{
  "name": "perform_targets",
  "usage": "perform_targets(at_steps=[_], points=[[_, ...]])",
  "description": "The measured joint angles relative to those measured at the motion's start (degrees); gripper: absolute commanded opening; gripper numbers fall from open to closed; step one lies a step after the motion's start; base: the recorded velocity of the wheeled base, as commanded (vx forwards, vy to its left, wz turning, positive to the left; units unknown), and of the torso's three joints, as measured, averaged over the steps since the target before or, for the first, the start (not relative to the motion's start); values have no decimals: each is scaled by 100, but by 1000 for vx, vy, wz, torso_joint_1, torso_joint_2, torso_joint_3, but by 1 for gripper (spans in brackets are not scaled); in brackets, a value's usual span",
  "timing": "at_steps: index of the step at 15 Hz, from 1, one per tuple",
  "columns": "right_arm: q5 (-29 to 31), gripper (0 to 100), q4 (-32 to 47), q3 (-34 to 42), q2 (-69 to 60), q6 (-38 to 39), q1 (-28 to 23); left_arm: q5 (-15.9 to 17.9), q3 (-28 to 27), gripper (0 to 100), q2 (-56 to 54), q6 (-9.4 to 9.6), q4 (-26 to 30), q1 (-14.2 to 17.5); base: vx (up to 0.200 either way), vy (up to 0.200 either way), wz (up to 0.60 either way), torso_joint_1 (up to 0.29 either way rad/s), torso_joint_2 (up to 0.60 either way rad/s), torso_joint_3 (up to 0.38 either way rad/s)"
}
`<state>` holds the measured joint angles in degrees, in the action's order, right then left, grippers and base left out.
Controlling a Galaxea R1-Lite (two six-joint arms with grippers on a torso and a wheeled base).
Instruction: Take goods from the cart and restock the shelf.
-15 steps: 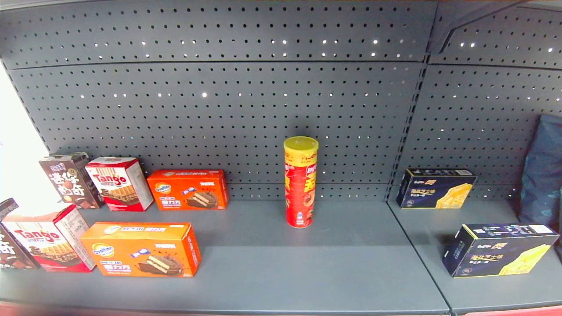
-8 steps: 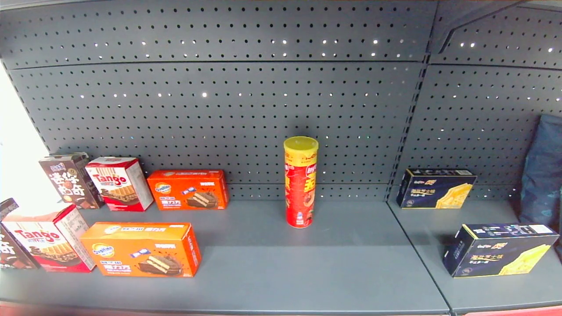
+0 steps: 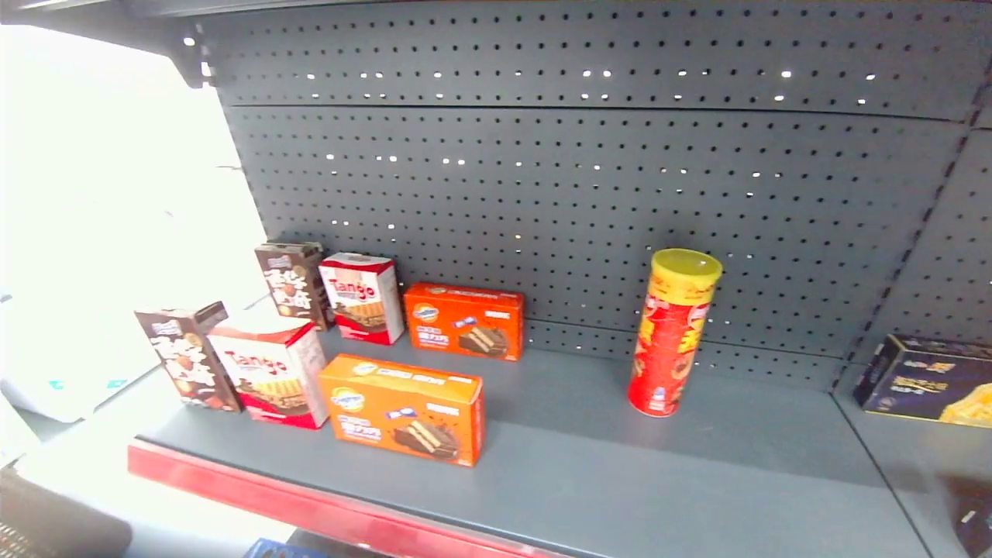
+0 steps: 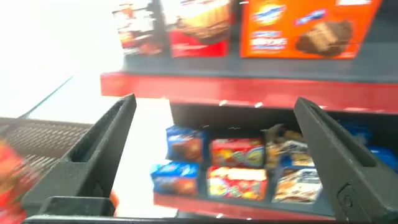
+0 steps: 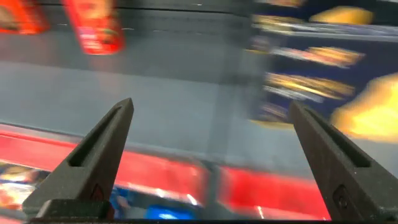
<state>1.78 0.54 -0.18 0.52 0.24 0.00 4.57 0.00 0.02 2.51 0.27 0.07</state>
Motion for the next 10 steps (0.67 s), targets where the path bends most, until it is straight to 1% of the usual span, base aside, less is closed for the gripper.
perform_targets(at_steps=[10], points=[[7, 100, -5, 0, 0, 2, -2, 0, 0, 100, 0, 5, -2, 0, 0, 0, 600, 1, 3, 1]])
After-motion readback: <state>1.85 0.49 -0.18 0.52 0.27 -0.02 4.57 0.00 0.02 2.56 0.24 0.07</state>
